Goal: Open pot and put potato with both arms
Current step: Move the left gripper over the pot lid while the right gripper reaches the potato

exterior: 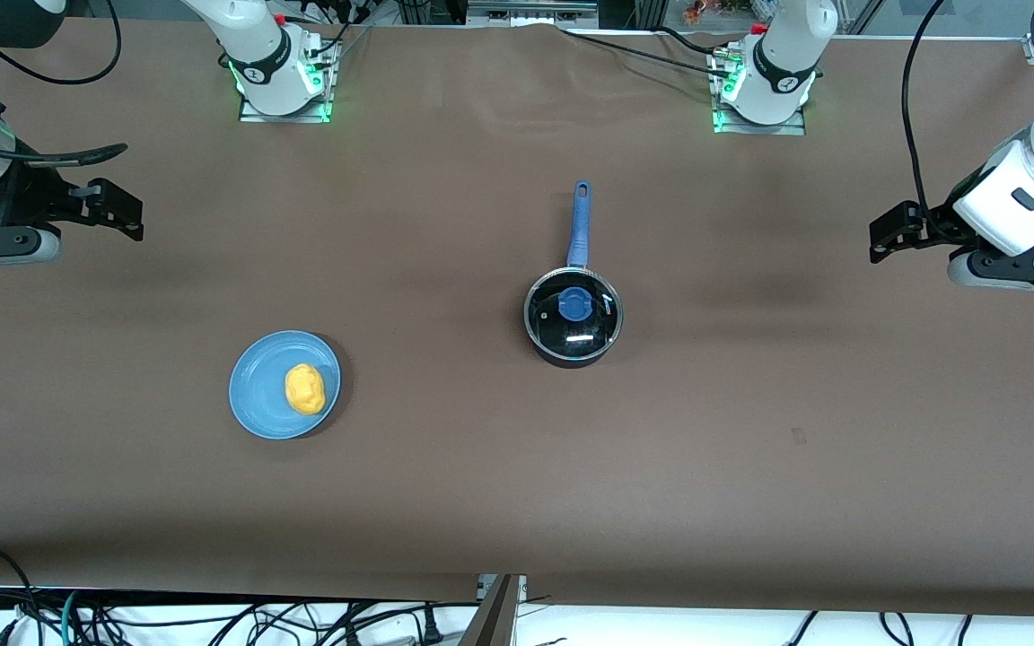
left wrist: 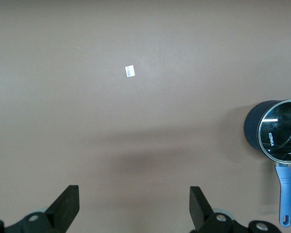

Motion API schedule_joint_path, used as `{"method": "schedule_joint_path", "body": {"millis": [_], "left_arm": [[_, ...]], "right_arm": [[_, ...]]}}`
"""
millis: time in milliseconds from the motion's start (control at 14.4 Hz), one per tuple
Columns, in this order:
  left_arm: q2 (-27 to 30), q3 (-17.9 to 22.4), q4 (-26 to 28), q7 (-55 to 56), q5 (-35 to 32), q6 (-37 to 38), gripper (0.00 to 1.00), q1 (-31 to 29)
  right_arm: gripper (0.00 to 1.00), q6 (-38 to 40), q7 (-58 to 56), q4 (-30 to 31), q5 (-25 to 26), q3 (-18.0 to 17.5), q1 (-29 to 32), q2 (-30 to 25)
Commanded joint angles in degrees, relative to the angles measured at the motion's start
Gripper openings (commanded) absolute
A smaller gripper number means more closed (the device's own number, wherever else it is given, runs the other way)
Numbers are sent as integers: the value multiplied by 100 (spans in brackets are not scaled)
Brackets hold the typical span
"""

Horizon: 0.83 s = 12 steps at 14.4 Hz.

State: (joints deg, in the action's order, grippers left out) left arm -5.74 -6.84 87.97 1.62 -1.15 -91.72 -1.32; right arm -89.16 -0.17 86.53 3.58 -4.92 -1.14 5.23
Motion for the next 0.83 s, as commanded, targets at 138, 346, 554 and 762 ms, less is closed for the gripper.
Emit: {"method": "schedule_joint_path", "body": {"millis": [138, 346, 554, 762], "left_arm": [[64, -27, -26, -48, -114, 110, 100, -8], [55, -27, -43, -30, -114, 145, 100, 0], [-15, 8, -79, -30, -87, 172, 100, 1], [-137, -27, -78, -169, -122, 198, 100, 88]], "right_arm": [[100, -4, 26, 4, -86, 0, 34, -57], [100, -4, 52, -5, -77, 0, 26, -57], [100, 31, 52, -31, -77, -9, 8, -48], [100, 13, 52, -40, -103, 9, 26, -4]]}}
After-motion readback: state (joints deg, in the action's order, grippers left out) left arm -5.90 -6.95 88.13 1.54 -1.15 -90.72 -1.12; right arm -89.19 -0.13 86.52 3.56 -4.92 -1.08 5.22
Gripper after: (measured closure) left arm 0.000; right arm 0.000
